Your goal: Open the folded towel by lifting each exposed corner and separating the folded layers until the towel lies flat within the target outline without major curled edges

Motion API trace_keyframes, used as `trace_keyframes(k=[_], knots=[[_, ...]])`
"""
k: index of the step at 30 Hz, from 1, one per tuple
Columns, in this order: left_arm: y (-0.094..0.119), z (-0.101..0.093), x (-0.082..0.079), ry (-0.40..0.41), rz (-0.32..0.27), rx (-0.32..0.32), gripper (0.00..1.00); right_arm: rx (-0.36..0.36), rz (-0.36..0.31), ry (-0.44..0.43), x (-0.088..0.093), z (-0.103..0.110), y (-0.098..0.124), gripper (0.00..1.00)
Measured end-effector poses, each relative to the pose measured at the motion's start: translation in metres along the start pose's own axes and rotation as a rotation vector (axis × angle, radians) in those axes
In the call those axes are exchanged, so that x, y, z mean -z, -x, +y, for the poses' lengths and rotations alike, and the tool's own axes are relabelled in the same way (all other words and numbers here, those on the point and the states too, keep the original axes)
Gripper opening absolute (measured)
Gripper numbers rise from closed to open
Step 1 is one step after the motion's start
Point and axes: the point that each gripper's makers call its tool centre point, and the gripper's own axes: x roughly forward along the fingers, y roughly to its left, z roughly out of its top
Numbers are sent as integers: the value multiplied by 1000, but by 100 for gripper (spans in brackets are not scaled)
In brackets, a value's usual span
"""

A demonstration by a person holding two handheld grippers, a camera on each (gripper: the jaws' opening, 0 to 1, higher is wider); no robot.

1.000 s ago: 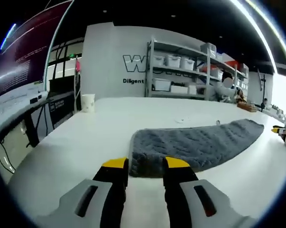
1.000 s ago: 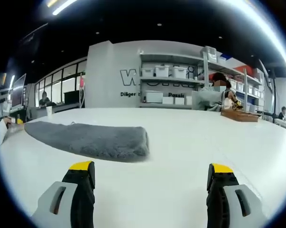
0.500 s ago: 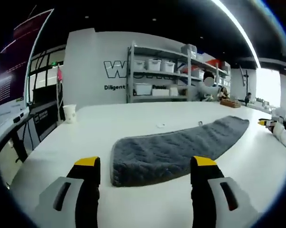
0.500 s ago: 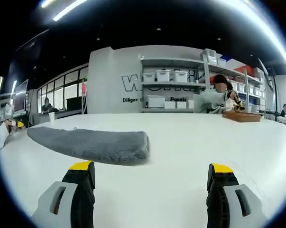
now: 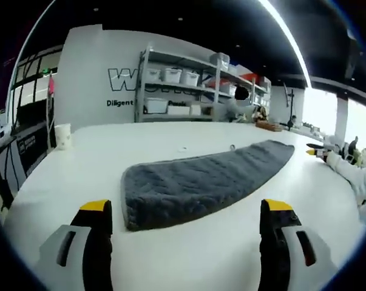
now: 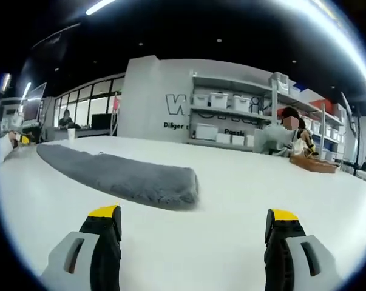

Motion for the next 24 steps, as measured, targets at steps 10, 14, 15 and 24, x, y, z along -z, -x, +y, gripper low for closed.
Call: trace_keyframes(k=[10,14,15,24], knots=[[11,5,-1,1,10,36,100,-252,-14,53,-40,92,-35,99],[16,-1,-4,4,4,76,100,-388,-20,89,-66,143,-59,99],[17,-4,-4,0,8,87,100,-423,-21,101,-72,156,-65,99],[33,-24,-25,-15,-59,172,100,-701,27,236,-101,287,-122,99]])
